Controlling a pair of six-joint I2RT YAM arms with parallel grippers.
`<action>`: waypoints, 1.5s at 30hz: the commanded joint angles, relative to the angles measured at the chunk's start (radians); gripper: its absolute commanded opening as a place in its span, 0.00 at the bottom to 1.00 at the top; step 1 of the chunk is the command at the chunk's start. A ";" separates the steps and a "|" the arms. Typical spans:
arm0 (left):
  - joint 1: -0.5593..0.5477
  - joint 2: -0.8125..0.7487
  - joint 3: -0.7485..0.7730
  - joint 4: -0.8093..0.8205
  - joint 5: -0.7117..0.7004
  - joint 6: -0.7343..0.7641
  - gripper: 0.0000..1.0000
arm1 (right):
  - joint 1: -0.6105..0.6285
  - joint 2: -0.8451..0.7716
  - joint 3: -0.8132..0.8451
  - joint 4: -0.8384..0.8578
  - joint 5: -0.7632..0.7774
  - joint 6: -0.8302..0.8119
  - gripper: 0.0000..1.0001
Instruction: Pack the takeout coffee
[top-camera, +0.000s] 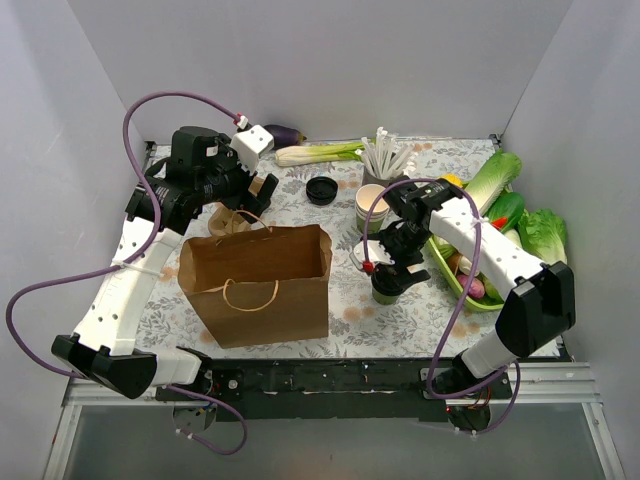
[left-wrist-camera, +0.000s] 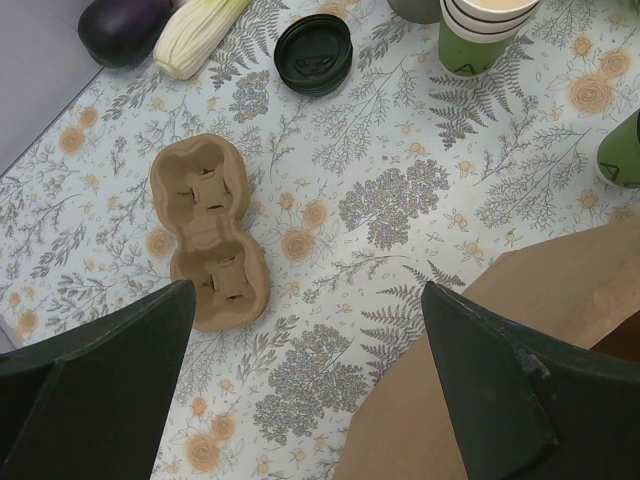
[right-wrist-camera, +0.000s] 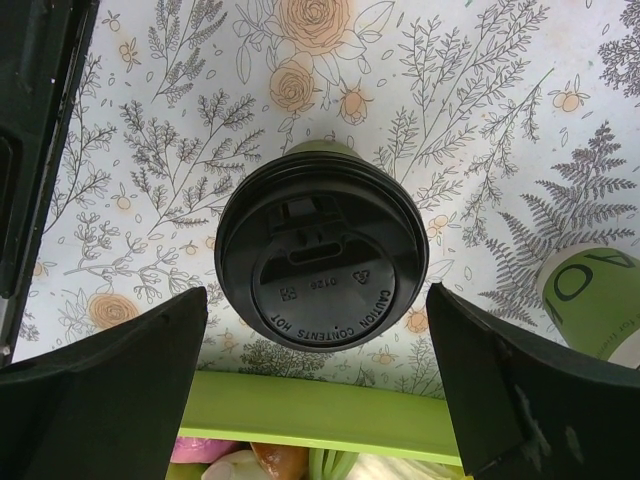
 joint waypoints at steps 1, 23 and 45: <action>0.006 -0.011 0.012 -0.010 0.011 0.004 0.98 | -0.004 0.019 0.012 -0.006 -0.029 0.013 0.98; 0.006 -0.007 0.002 -0.010 0.012 0.005 0.98 | -0.002 0.079 0.014 -0.006 -0.018 -0.004 0.95; 0.009 -0.022 0.119 -0.050 -0.038 -0.058 0.98 | -0.004 -0.066 0.290 -0.006 -0.091 0.336 0.26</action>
